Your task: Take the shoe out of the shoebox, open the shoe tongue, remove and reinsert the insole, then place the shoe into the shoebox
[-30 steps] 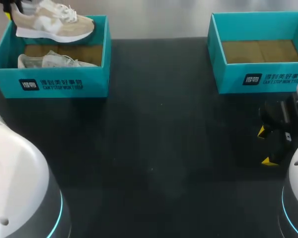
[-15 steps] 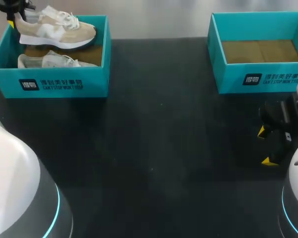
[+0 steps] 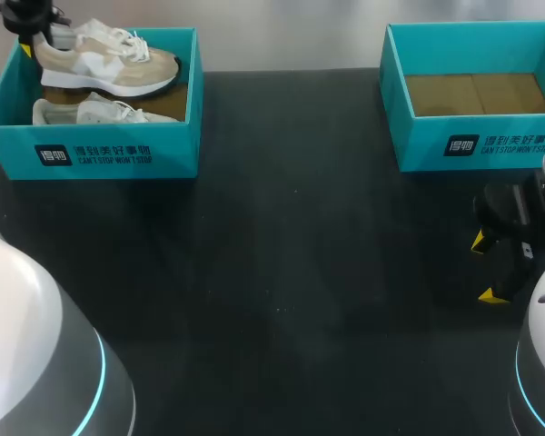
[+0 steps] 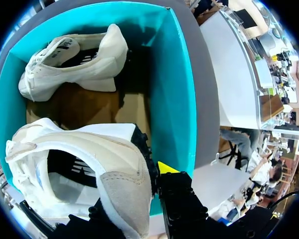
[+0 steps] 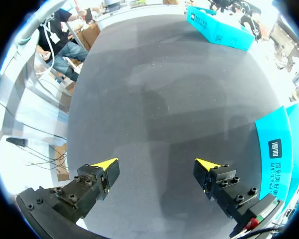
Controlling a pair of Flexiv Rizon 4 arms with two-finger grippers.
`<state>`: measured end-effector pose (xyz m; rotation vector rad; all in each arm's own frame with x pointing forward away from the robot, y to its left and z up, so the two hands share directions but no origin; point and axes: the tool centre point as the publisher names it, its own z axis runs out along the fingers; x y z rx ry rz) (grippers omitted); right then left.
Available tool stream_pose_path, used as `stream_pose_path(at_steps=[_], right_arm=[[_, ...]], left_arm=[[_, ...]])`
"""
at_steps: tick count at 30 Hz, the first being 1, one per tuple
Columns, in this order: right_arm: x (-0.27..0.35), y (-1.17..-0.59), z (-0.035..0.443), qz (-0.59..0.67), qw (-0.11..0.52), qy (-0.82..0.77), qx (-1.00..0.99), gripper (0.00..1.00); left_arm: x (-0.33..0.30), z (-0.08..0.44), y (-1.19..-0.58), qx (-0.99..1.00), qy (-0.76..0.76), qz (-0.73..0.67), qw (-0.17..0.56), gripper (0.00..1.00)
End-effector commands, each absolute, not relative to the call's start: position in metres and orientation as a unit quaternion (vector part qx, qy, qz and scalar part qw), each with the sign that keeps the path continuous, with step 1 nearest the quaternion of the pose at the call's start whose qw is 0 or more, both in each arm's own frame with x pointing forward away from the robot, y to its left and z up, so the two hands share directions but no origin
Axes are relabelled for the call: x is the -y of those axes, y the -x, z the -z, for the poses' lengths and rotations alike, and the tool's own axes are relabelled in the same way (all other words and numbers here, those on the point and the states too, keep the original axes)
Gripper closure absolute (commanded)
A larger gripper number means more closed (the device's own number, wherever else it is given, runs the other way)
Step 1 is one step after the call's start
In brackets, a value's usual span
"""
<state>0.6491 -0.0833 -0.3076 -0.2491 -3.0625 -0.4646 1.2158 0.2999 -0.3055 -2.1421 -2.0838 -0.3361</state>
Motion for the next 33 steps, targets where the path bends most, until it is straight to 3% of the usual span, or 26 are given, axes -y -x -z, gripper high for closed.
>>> stream_pose_path(at_steps=[1, 33], right_arm=[[0.083, -0.648, 0.308, 0.149, 0.016, 0.080, 0.985, 0.00], [0.083, -0.648, 0.308, 0.149, 0.016, 0.080, 0.985, 0.00]], left_arm=[[-0.300, 0.308, -1.217, 0.689, 0.713, 0.111, 0.061, 1.00], [-0.290, 0.345, -1.215, 0.686, 0.717, 0.090, 0.077, 1.00]])
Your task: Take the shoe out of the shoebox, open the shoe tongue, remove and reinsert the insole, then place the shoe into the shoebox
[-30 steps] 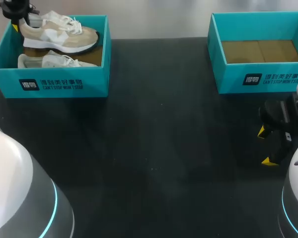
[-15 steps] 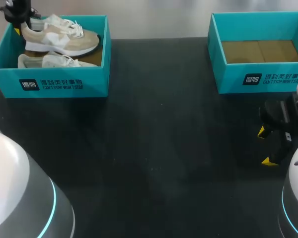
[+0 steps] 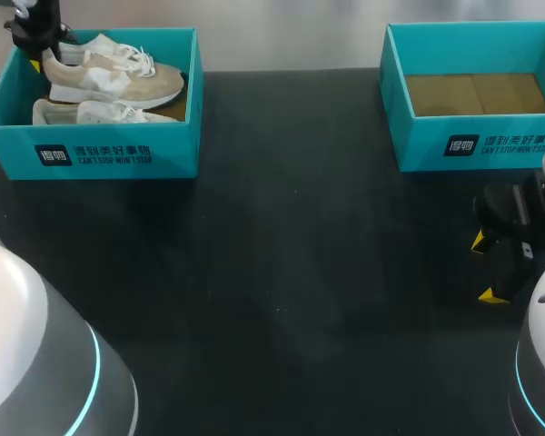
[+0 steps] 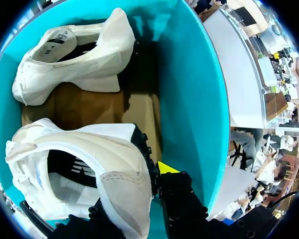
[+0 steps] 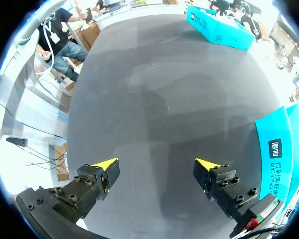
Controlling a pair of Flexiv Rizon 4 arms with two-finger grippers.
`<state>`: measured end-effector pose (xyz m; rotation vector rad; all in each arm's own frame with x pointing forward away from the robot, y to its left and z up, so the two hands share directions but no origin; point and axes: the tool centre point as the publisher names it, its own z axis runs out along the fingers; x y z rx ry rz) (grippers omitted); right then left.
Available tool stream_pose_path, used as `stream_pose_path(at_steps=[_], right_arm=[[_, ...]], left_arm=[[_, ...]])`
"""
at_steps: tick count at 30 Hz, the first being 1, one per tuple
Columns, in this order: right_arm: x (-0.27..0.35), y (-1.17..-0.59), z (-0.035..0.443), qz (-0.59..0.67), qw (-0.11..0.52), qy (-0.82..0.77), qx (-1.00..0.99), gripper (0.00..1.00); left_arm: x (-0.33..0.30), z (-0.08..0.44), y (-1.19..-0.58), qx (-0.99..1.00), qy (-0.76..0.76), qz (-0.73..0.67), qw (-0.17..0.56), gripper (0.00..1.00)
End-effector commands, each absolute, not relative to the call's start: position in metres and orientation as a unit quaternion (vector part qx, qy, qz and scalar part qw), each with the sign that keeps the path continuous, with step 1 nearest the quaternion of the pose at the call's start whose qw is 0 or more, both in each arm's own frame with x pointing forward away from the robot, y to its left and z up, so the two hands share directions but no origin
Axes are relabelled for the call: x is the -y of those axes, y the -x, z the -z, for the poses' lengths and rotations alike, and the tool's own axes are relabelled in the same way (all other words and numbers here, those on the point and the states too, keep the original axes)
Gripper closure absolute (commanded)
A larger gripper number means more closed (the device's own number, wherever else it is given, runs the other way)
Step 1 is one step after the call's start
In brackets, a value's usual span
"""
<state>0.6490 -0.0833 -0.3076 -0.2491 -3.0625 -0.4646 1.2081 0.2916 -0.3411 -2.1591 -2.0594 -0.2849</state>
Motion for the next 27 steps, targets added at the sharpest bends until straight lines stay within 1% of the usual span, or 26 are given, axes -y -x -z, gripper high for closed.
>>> stream_pose_path(at_steps=[1, 27], right_arm=[[0.083, -0.648, 0.308, 0.149, 0.016, 0.080, 0.985, 0.00], [0.083, -0.648, 0.308, 0.149, 0.016, 0.080, 0.985, 0.00]], left_arm=[[-0.290, 0.346, -1.215, 0.686, 0.717, 0.090, 0.077, 1.00], [-0.289, 0.365, -1.219, 0.695, 0.709, 0.069, 0.098, 1.00]])
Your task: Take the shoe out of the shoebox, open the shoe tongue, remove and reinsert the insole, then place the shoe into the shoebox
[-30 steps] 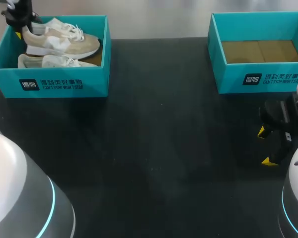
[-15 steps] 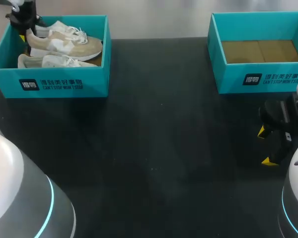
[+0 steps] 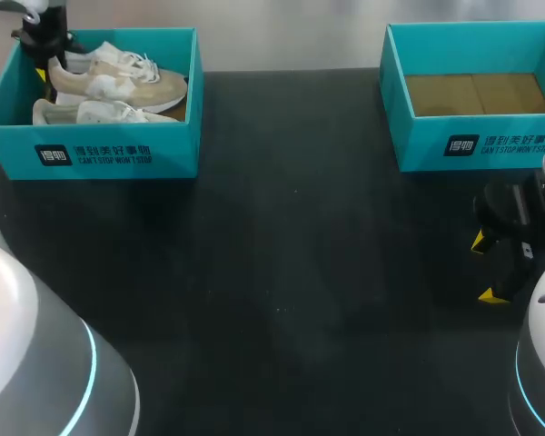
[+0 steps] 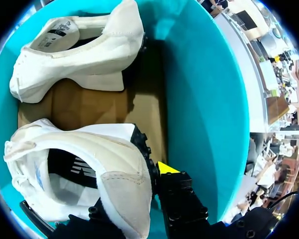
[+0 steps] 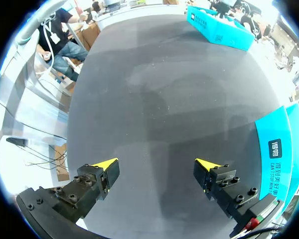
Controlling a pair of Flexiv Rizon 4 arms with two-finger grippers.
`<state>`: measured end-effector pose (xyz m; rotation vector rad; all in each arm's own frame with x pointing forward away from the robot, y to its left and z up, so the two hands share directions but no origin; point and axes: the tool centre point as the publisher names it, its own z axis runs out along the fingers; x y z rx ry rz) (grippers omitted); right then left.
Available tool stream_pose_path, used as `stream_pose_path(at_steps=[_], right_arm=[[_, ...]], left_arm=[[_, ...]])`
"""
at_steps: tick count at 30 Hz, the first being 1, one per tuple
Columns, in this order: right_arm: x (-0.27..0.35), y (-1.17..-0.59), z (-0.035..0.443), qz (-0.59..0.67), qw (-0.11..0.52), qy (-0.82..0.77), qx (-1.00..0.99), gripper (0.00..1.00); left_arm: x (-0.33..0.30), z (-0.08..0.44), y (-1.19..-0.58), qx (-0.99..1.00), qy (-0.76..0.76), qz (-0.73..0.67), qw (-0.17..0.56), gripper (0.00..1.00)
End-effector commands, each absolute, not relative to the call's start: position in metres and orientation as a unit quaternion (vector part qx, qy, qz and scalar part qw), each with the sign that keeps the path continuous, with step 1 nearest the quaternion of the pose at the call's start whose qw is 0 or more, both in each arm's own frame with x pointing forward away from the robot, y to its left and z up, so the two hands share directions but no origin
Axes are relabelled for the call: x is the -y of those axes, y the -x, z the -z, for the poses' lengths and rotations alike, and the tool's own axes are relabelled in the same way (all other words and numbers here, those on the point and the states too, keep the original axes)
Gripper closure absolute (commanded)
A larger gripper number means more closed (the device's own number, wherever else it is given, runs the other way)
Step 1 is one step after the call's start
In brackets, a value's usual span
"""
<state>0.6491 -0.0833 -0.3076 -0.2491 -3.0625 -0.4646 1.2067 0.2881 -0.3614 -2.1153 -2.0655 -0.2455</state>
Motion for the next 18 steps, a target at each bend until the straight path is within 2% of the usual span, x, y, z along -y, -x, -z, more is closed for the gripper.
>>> stream_pose_path(at_steps=[1, 13, 14, 15, 16, 18], right_arm=[[0.083, -0.648, 0.308, 0.149, 0.016, 0.080, 0.985, 0.00], [0.083, -0.648, 0.308, 0.149, 0.016, 0.080, 0.985, 0.00], [0.083, -0.648, 0.308, 0.149, 0.016, 0.080, 0.985, 0.00], [0.083, -0.648, 0.308, 0.149, 0.016, 0.080, 0.985, 0.00], [0.083, -0.648, 0.308, 0.149, 0.016, 0.080, 0.985, 0.00], [0.083, -0.648, 0.308, 0.149, 0.016, 0.080, 0.985, 0.00]], left_arm=[[-0.289, 0.366, -1.219, 0.695, 0.709, 0.068, 0.098, 1.00], [-0.290, 0.375, -1.214, 0.686, 0.719, 0.060, 0.094, 1.00], [-0.290, 0.375, -1.213, 0.686, 0.720, 0.057, 0.092, 0.86], [-0.290, 0.375, -1.213, 0.685, 0.721, 0.056, 0.090, 0.80], [-0.291, 0.376, -1.212, 0.685, 0.722, 0.054, 0.089, 0.69], [-0.290, 0.377, -1.211, 0.680, 0.726, 0.056, 0.087, 0.58]])
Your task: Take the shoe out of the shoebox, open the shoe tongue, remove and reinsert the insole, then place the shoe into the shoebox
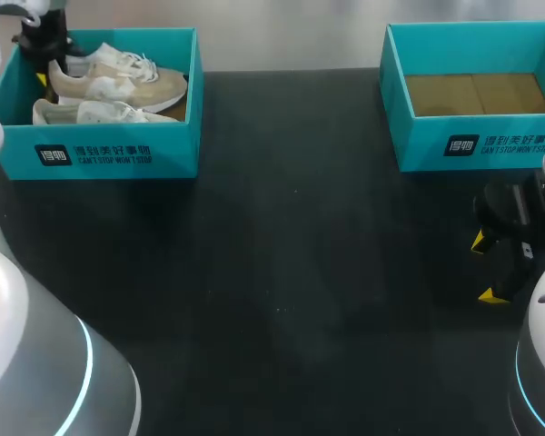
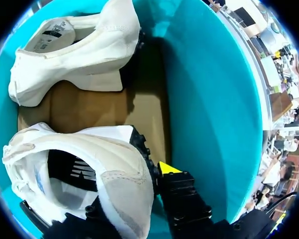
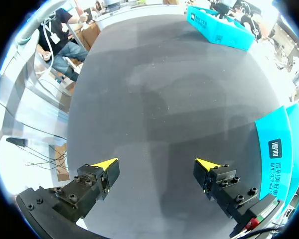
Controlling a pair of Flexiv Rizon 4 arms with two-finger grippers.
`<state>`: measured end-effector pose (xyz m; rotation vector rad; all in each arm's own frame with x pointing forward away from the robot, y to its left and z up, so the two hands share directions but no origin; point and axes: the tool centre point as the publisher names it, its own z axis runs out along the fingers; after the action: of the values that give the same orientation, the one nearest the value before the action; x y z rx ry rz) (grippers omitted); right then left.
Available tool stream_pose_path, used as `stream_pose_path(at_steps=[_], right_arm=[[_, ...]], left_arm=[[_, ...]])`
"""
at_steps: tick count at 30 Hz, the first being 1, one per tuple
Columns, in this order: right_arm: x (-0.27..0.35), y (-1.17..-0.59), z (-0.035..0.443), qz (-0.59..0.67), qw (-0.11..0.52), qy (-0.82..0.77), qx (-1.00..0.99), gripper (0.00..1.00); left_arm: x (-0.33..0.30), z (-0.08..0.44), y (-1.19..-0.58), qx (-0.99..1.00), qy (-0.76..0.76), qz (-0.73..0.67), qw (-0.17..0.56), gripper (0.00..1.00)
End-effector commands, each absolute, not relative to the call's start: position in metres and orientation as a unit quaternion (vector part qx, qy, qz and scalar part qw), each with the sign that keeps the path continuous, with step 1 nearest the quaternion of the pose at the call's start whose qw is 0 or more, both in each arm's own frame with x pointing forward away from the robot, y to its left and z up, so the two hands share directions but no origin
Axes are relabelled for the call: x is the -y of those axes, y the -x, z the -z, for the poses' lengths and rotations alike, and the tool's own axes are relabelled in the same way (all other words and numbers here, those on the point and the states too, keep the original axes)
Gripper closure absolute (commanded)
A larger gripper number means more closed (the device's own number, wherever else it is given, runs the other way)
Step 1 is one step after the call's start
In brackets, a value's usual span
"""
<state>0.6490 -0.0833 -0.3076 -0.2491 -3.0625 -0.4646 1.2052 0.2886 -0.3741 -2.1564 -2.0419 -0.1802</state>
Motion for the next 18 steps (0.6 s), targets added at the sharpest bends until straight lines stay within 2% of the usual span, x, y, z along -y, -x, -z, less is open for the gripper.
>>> stream_pose_path(at_steps=[1, 3, 4, 6, 10, 16, 18], right_arm=[[0.083, -0.648, 0.308, 0.149, 0.016, 0.080, 0.985, 0.00], [0.083, -0.648, 0.308, 0.149, 0.016, 0.080, 0.985, 0.00], [0.083, -0.648, 0.308, 0.149, 0.016, 0.080, 0.985, 0.00], [0.083, -0.648, 0.308, 0.149, 0.016, 0.080, 0.985, 0.00], [0.083, -0.648, 0.308, 0.149, 0.016, 0.080, 0.985, 0.00], [0.083, -0.648, 0.308, 0.149, 0.016, 0.080, 0.985, 0.00], [0.083, -0.648, 0.308, 0.149, 0.016, 0.080, 0.985, 0.00]], left_arm=[[-0.290, 0.377, -1.211, 0.679, 0.727, 0.057, 0.087, 0.55], [-0.290, 0.378, -1.210, 0.676, 0.729, 0.058, 0.086, 0.44], [-0.289, 0.378, -1.210, 0.676, 0.730, 0.058, 0.085, 0.42], [-0.289, 0.376, -1.210, 0.678, 0.729, 0.057, 0.080, 0.28], [-0.290, 0.373, -1.211, 0.684, 0.724, 0.051, 0.072, 0.14], [-0.286, 0.362, -1.208, 0.687, 0.722, 0.047, 0.061, 0.14], [-0.283, 0.356, -1.207, 0.685, 0.725, 0.048, 0.058, 0.09]])
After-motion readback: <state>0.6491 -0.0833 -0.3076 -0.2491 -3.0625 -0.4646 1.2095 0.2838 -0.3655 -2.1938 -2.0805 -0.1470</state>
